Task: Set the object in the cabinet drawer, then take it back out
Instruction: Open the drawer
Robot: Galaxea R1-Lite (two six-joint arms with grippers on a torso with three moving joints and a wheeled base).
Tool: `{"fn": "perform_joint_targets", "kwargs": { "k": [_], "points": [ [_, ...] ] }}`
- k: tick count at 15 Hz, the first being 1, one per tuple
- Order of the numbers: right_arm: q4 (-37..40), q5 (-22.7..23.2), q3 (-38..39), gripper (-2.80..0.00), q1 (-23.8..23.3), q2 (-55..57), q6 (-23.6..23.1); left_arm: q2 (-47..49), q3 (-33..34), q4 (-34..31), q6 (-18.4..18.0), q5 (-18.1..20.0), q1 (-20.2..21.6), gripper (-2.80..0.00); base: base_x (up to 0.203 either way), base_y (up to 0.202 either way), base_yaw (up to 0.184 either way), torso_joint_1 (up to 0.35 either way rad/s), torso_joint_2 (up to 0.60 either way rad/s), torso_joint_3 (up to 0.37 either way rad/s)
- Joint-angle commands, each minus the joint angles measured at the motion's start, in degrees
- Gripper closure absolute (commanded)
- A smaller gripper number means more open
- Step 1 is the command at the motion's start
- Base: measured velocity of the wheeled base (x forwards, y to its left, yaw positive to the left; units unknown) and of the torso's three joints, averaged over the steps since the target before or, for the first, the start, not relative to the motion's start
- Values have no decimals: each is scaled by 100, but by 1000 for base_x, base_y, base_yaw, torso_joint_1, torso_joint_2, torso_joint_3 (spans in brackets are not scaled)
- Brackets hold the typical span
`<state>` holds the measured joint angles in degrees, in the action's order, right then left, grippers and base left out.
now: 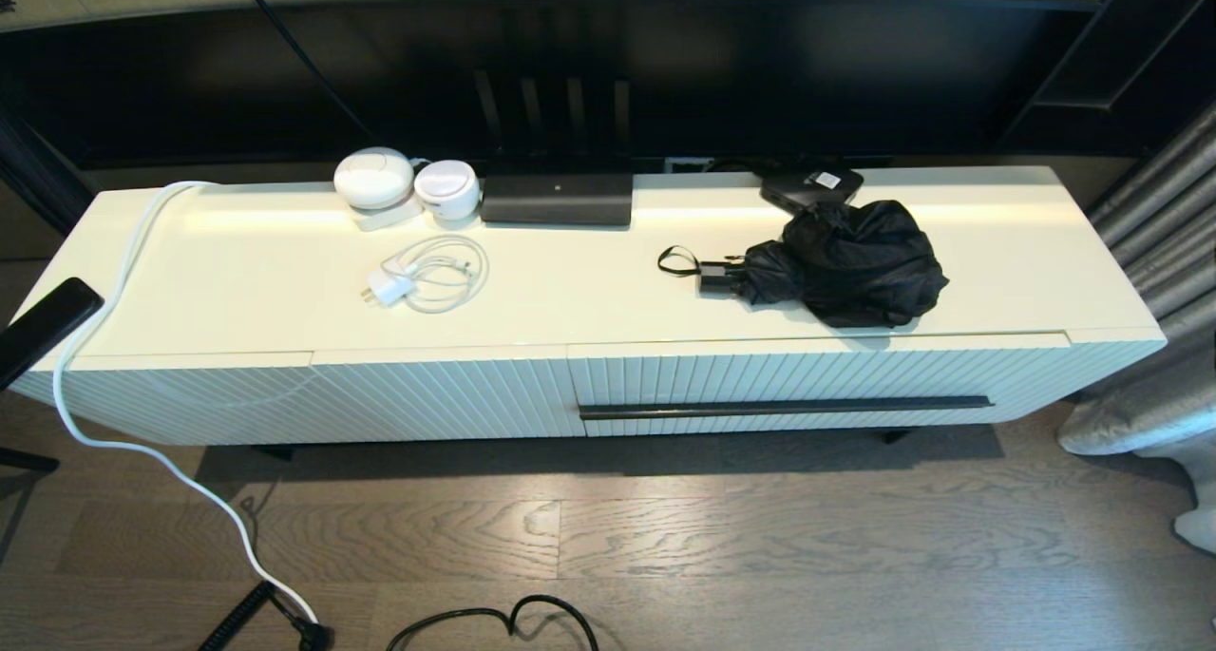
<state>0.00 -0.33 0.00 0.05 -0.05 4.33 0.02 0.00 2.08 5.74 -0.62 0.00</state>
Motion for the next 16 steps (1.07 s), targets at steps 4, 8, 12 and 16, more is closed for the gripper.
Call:
{"fn": "perform_joint_targets", "kwargs": {
  "k": [4,8,12,16],
  "points": [
    [-18,-2,0,0,4,-4,77,-2,0,2,7,1,0,0,0,0,0,0,0,0],
    [-18,-2,0,0,4,-4,51,-2,0,2,7,1,0,0,0,0,0,0,0,0],
    [-11,-2,0,0,4,-6,59,-2,0,2,7,1,0,0,0,0,0,0,0,0],
    [9,-20,-9,0,4,-13,-11,-2,0,2,7,0,0,0,0,0,0,0,0,0]
  ]
}}
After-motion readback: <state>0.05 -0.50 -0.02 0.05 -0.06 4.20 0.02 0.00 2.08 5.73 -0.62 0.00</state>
